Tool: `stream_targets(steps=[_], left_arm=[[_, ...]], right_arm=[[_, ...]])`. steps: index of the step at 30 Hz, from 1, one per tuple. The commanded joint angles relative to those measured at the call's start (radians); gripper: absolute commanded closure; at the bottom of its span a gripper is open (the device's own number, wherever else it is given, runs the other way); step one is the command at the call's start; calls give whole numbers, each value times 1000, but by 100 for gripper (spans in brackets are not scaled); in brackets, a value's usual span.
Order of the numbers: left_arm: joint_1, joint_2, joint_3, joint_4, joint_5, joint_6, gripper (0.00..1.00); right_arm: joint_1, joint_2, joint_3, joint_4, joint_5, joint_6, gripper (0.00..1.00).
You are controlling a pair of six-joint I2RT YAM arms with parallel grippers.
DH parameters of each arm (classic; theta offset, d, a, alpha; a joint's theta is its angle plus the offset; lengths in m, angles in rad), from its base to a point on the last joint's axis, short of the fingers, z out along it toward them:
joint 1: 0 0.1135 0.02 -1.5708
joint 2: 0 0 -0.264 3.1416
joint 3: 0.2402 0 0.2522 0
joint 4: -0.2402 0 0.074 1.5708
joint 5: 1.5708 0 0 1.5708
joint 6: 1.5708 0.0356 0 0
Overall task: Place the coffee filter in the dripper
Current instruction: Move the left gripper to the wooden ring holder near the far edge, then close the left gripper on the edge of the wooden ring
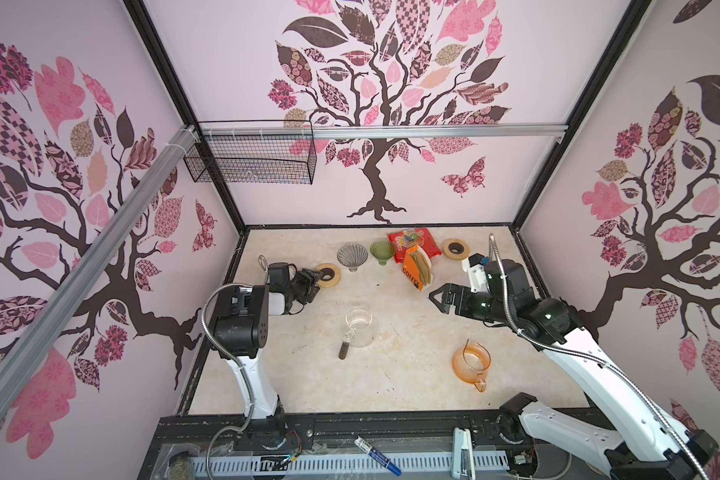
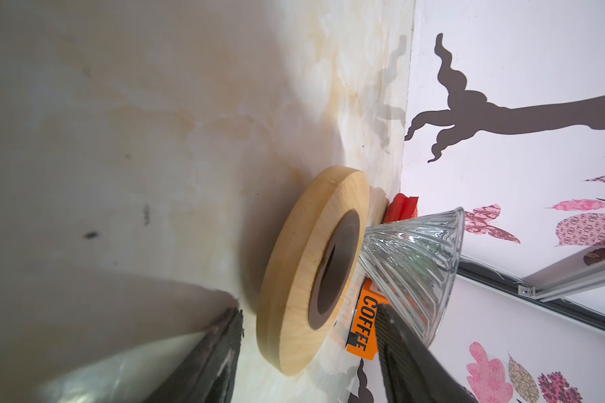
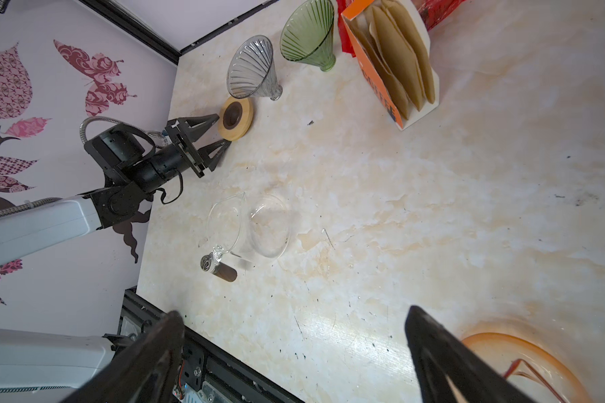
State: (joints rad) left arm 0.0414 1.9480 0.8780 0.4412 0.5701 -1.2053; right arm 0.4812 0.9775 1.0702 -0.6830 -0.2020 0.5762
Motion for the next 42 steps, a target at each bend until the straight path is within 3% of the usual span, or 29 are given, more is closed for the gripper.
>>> stream_targets(steps=[1,4,13,42], left_arm=[[5,35,-33,34,-17,-26,36],[5,47,-31,58,-14,-41,37],[6,67,-37,164,-14,-115,47],[13,87,-25,202,-21,-157,72]], right_arm=[[5,-14,5,29,-7,-8,0],[5,-12,-1,46,-58,-24,0],[5,-8,4,46,-67,-40,0],[4,-7,7,42,-88,-72,0]])
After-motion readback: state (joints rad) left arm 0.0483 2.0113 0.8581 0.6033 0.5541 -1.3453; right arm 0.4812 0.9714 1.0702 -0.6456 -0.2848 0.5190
